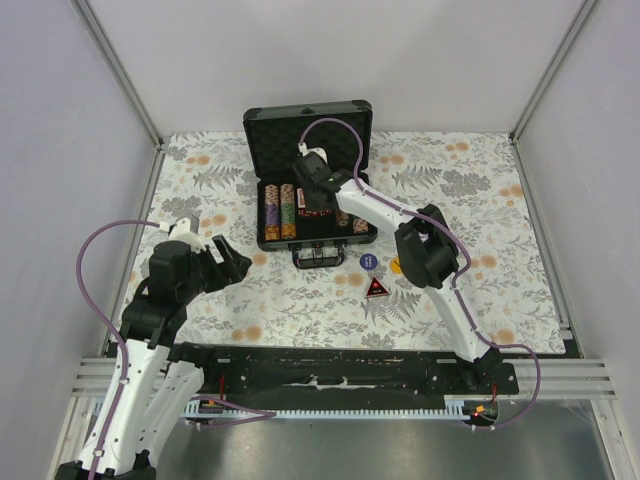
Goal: Pack up texas hold em set
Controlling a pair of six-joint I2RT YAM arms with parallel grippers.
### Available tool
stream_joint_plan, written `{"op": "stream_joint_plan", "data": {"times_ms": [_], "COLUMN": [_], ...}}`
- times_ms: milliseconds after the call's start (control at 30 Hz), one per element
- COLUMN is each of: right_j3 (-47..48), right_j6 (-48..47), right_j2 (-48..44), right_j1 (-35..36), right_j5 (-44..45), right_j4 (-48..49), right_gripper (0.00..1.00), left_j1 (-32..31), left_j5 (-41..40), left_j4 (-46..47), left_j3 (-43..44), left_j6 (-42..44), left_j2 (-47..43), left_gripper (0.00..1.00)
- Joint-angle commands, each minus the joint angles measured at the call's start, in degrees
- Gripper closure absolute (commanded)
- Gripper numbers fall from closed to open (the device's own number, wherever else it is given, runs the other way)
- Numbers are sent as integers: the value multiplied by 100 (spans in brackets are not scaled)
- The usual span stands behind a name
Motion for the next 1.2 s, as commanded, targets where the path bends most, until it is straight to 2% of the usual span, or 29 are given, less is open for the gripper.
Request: {"op": "stream_joint_plan", "data": {"times_ms": [0, 267, 533, 900, 1167], "right_j3": [428, 358, 305, -20, 76], "right_j6": [-29, -12, -20, 94, 77], "right_j2": [195, 143, -59, -191, 11], "right_j1": [25, 16, 25, 34, 16], "right_j5": [128, 93, 93, -21, 75], "right_j4": [69, 43, 43, 69, 69], "right_gripper": [84, 83, 78, 82, 83], "left_j1": [30, 30, 30, 30, 30], "left_j5": [-77, -68, -77, -51, -59], "left_j4": [168, 168, 168, 168, 168], "left_j3": [-15, -6, -6, -23, -15], "left_j6": [-131, -123, -123, -131, -131], "left_j2": [-19, -37, -28, -2, -2], "left_gripper": [14, 14, 14, 14, 14]}}
